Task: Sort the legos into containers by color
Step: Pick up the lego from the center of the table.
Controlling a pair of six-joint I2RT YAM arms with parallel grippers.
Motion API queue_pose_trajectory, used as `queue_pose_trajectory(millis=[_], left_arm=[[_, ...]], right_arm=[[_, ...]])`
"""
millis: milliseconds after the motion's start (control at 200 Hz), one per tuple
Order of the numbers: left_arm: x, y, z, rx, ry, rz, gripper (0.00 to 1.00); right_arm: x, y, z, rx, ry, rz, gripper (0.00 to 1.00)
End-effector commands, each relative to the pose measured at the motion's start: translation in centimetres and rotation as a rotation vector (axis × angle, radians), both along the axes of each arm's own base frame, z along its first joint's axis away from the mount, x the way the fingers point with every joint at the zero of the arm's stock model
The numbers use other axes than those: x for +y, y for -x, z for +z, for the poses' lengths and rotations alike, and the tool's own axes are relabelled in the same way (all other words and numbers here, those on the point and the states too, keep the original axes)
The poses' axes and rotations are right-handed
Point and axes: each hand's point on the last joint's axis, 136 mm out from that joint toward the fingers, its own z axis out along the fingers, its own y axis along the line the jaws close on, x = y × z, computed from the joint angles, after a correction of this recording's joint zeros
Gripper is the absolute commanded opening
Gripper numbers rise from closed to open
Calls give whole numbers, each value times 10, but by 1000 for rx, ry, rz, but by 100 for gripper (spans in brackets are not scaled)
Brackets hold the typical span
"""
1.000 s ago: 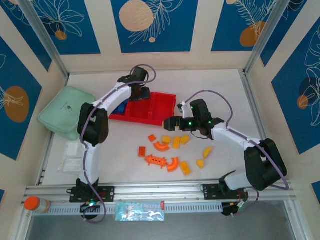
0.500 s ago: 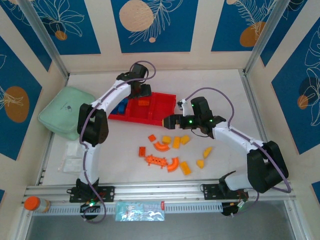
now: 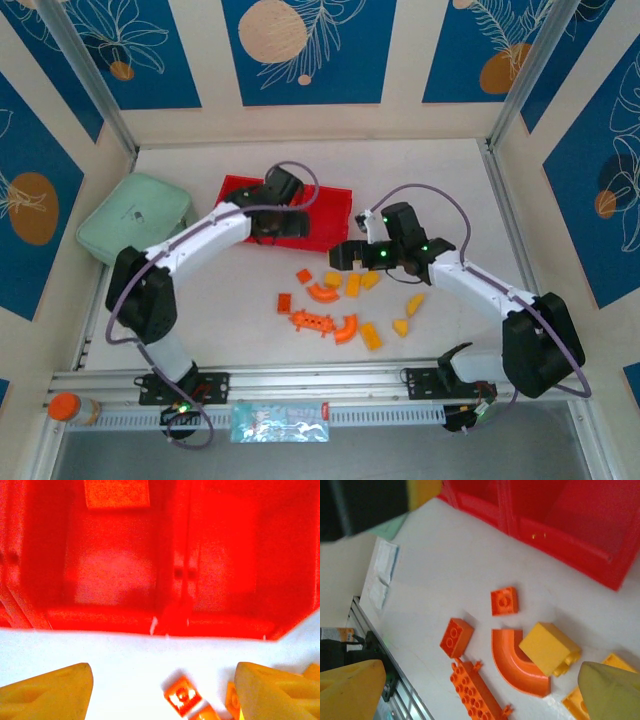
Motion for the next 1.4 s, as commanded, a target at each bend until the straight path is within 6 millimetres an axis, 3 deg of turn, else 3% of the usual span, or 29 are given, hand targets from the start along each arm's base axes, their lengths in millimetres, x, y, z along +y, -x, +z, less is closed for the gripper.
queue_pose_trajectory(millis=[0,125,240,435,605,915,1395], left_arm=[[2,27,-20,37,10,63,74],[-12,58,-43,75,16,68,74],[-23,68,-65,100,16,84,75],[-39,61,-87,110,-24,91,76],[-37,52,-107,125,-96,131,77],[-23,55,-122,124,-174,157,75],[-3,73,-125,134,-175,166,58]], right_arm=[[-4,14,-12,48,10,1,99],[-6,13,-19,67,-6,-8,99],[-8,9,-24,70,-2,-18,99],[-11,3,-26,71,-15,-29,99],[-15,0,-25,65,-19,-37,99],[-19,-4,-23,61,-33,-43,99],[-15,-6,-22,75,-56,-40,99]])
